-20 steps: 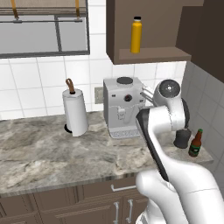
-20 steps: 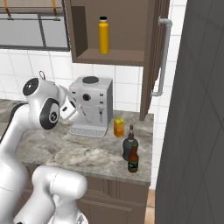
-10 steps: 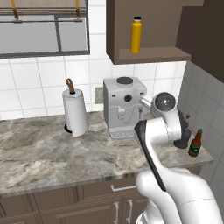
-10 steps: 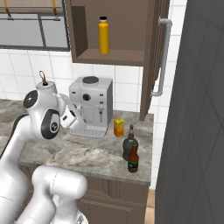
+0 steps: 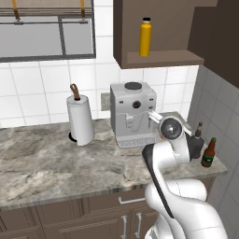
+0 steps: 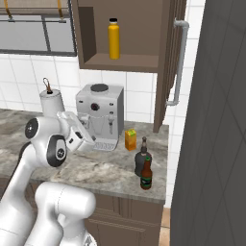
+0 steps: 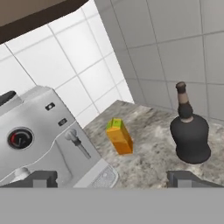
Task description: Sort all alcoholic drinks to one cabinet, and non-alcoholic drinks to the other.
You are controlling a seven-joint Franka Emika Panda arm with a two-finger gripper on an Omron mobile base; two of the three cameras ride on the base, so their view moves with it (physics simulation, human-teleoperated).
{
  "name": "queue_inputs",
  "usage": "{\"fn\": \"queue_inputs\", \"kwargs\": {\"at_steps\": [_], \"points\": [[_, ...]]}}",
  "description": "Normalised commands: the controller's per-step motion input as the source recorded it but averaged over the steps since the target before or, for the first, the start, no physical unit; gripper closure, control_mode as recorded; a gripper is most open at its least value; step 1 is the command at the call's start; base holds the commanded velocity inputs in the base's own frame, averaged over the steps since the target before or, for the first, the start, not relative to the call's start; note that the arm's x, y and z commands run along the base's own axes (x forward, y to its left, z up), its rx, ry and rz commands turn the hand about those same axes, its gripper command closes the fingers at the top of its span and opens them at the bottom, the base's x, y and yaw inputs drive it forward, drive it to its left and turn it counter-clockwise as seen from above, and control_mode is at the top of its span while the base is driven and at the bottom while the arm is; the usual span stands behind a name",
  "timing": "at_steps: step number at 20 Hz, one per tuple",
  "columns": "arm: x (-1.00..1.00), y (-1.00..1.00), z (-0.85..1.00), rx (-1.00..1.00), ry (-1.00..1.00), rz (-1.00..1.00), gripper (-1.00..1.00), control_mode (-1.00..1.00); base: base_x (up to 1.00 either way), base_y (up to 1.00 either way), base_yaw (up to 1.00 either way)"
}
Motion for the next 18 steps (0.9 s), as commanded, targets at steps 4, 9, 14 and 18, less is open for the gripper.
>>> {"fn": "queue_inputs", "kwargs": {"at_steps": [4, 9, 14, 18], "points": [[0.03, -0.02, -0.12, -0.08, 0.0, 0.0, -1.0, -1.0, 0.0, 0.0, 0.0], [0.03, -0.03, -0.08, -0.09, -0.01, 0.0, -1.0, -1.0, 0.0, 0.0, 0.0], [0.05, -0.05, -0.12, -0.07, 0.0, 0.0, -1.0, -1.0, 0.0, 0.0, 0.0], [0.12, -0.14, -0.16, -0.02, 0.01, 0.0, -1.0, -1.0, 0.0, 0.0, 0.0]]}}
